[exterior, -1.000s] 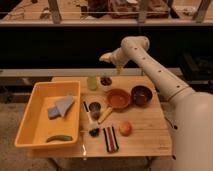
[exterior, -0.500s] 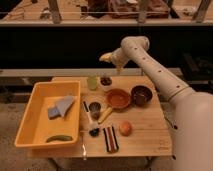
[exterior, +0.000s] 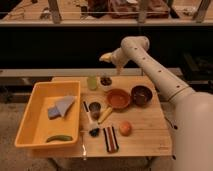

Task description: Place grapes in metal cup

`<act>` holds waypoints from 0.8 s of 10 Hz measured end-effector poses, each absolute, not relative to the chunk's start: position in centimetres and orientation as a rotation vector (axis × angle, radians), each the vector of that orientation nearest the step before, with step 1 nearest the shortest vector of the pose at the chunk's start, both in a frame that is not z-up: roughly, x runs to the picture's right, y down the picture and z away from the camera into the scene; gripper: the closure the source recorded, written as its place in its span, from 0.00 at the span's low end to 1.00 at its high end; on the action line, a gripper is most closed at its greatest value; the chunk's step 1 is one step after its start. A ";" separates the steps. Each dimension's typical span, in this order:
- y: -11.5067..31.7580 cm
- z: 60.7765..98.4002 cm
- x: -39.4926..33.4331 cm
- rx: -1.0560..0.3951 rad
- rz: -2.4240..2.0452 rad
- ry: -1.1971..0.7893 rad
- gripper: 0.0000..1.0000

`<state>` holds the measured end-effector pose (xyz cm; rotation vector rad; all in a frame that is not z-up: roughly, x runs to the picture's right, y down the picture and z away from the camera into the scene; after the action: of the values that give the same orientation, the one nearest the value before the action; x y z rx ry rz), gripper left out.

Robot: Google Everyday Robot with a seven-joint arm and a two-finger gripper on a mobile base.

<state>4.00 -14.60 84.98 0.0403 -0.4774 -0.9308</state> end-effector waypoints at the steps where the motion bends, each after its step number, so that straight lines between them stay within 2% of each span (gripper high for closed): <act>1: -14.6 85.0 4.0 0.040 -0.931 -0.477 0.22; 8: -14.8 85.0 4.1 0.027 -0.946 -0.481 0.22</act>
<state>4.09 -14.80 85.01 0.0265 -0.4806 -0.9458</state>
